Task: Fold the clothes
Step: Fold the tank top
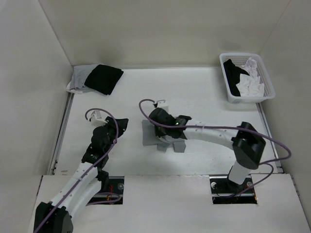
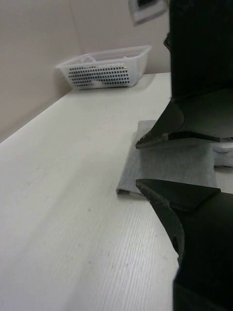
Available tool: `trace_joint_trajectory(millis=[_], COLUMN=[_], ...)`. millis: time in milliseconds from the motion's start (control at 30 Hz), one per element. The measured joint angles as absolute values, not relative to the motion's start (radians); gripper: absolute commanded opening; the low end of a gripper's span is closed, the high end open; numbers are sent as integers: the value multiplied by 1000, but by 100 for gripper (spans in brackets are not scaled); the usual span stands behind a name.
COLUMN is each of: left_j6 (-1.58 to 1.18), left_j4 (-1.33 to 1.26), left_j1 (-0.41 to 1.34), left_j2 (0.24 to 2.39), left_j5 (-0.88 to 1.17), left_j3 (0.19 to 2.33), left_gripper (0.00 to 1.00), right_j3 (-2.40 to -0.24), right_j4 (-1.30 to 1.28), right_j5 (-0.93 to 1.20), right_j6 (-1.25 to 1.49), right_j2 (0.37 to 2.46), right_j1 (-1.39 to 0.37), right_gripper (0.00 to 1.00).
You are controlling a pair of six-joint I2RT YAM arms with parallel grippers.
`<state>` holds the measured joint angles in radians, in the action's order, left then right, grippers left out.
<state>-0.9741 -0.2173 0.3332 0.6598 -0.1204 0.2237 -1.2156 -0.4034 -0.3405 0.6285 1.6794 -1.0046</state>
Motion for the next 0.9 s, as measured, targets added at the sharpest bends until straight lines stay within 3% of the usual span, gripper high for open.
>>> trace_joint_trajectory(millis=[167,333,467,567,700,767,900], left_j6=[-973,-973,-973,-973,-972,-972,-972], left_j4=[-174,-160,-162,-173,-214,-244,-315], left_j1=[207,165,164,186,316,428,616], left_j2=[611,616,648,690,769,834,977], left_j5=[-49,-5,10,11,4,-8,-49], left_j3=[210,208,208,208,213,227,266], left_gripper=[29,29,29,29,25,23,19], right_j3=[-1398,-1465,-1382,-1227,-1020,-950,-857], right_j4=[-451,-442,-354,-256,-129,-62,57], right_j5=[-347,-338,-324,-316,-309,-303,-276], right_j6=[639,699,742,756,767,776,795], right_j2=[1880,1978,1943,1823,1590,1504,1467], right_j1=[-1067,-1079,-1082,-1082,-1064,-1033,-961], right_gripper=[6,36,44,39,10,4,3])
